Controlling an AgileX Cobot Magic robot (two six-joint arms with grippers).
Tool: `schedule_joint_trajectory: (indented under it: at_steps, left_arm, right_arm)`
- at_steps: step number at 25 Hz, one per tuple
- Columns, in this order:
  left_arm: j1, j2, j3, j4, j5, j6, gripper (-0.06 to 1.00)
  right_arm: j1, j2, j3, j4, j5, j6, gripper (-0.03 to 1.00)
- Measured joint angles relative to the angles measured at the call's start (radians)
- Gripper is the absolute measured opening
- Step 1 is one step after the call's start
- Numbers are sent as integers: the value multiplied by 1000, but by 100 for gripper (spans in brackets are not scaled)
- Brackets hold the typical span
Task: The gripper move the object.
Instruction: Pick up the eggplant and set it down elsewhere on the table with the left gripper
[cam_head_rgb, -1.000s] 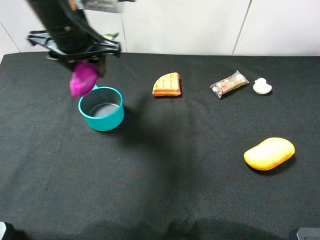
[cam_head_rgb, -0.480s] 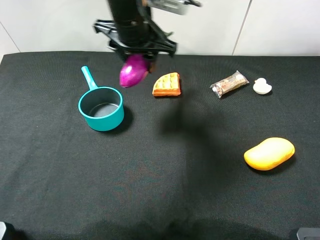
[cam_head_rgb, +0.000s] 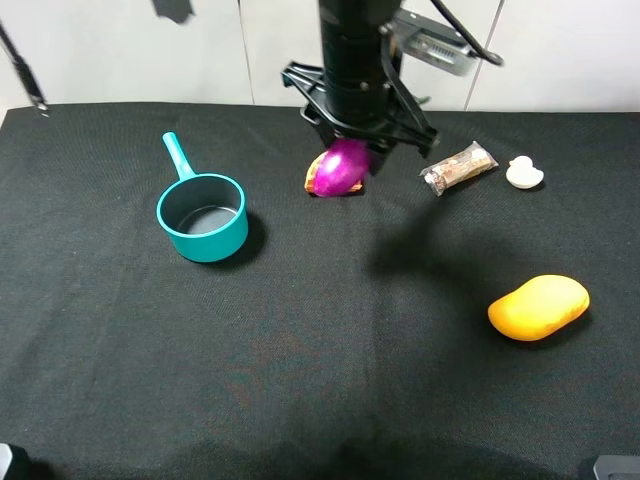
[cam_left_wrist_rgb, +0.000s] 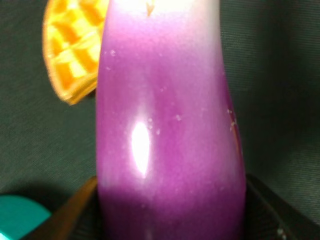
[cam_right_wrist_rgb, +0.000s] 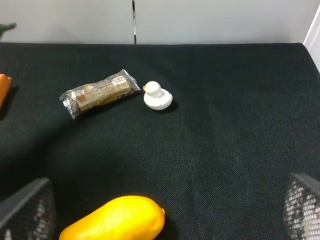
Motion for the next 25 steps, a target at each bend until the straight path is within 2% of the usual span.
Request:
schedule_joint_trajectory:
  at_steps: [17, 25]
  left_arm:
    - [-139, 90, -16, -7, -75, 36, 60]
    - [-156, 130, -16, -75, -118, 78, 60]
  right_arm:
    - [0, 0, 0, 0, 0, 0, 69]
    - [0, 0, 0, 0, 0, 0, 69]
